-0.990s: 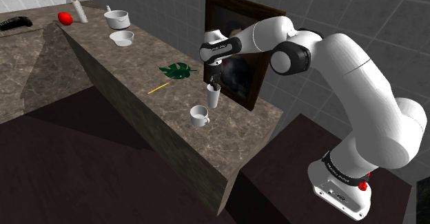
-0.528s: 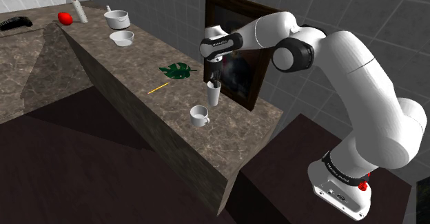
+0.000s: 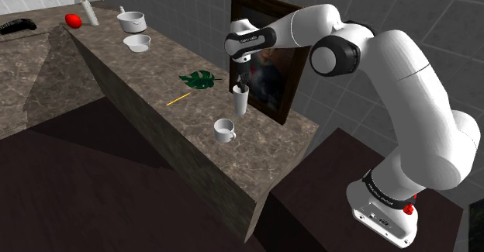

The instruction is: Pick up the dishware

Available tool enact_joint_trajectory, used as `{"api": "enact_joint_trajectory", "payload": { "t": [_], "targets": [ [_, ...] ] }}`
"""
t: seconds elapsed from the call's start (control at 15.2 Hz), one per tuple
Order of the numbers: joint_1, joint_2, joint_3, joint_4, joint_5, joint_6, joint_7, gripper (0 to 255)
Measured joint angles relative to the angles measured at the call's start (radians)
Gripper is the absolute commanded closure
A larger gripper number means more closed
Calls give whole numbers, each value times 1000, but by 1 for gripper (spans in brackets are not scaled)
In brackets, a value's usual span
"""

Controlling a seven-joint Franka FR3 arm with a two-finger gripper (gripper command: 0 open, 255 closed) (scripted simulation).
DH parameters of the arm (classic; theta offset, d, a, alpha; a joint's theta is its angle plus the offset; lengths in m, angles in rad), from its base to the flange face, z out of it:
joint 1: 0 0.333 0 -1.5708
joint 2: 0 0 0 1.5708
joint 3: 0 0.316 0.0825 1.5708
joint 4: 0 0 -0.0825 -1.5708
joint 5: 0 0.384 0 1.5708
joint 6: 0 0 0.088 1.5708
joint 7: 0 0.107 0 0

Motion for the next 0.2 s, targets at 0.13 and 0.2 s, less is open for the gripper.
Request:
{"api": "enact_joint_trajectory", "payload": {
  "t": [0.13,0.2],
  "targets": [
    [0,-21,-1,-7,-1,-14,-1,255],
    [-1,-24,-1,-6,-1,-17,-1,255]
  ]
}}
